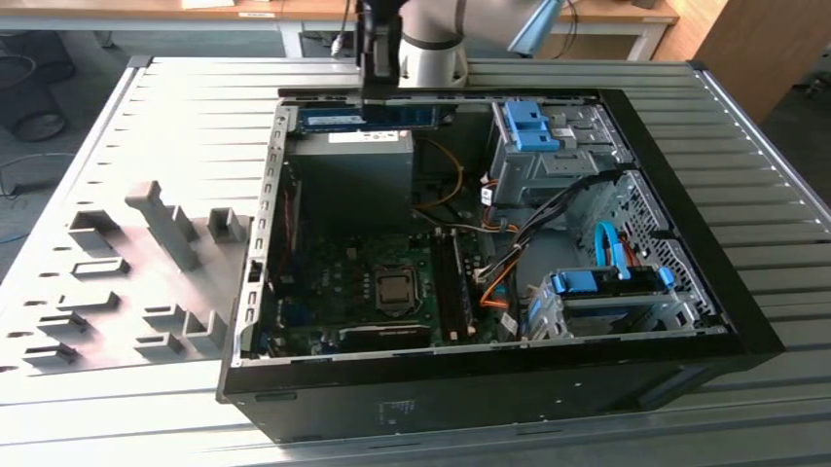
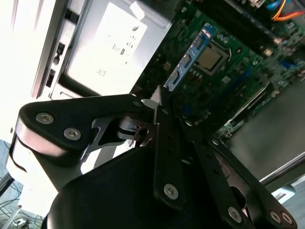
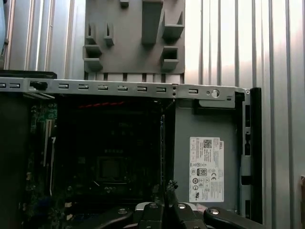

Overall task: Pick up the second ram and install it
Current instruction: 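Pick up the second ram and move it above second insertion slot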

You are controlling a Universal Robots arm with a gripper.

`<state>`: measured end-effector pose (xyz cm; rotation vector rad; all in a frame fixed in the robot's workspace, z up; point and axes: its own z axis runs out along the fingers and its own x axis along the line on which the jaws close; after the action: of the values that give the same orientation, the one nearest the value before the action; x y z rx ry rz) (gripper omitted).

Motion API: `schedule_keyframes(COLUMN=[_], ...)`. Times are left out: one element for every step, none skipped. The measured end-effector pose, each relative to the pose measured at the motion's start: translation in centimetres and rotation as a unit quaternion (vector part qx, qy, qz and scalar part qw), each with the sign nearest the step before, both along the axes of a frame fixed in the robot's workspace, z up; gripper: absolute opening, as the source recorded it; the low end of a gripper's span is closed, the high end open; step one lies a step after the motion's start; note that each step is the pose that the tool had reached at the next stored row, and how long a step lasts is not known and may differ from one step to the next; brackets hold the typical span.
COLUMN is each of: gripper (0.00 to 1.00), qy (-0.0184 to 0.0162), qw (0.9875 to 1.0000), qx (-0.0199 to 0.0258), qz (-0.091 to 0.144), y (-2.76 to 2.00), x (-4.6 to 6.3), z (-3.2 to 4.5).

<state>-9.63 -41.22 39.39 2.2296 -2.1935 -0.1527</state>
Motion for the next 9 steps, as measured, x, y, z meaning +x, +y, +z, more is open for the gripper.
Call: schedule_keyframes(gripper=[0.14, 0.14, 0.14, 0.14, 0.14, 0.14, 0.14, 0.14, 0.14], qy=[0.0, 0.0001, 0.0001, 0.0001, 0.0002, 0.0002, 0.0003, 0.0003, 0.0003], qw=[1.0, 1.0, 1.0, 1.0, 1.0, 1.0, 1.0, 1.0, 1.0], qx=[0.0, 0.0, 0.0, 0.0, 0.0, 0.0, 0.0, 0.0, 0.0], qz=[0.0, 0.0, 0.0, 0.0, 0.0, 0.0, 0.0, 0.0, 0.0], y=[0.0, 0.0, 0.0, -0.01, -0.01, 0.0, -0.01, -0.01, -0.01], x=[0.3, 0.7, 1.0, 1.4, 1.7, 2.1, 2.4, 2.7, 3.1], z=[-0.01, -0.02, -0.03, -0.04, -0.06, -0.06, -0.07, -0.08, -0.09])
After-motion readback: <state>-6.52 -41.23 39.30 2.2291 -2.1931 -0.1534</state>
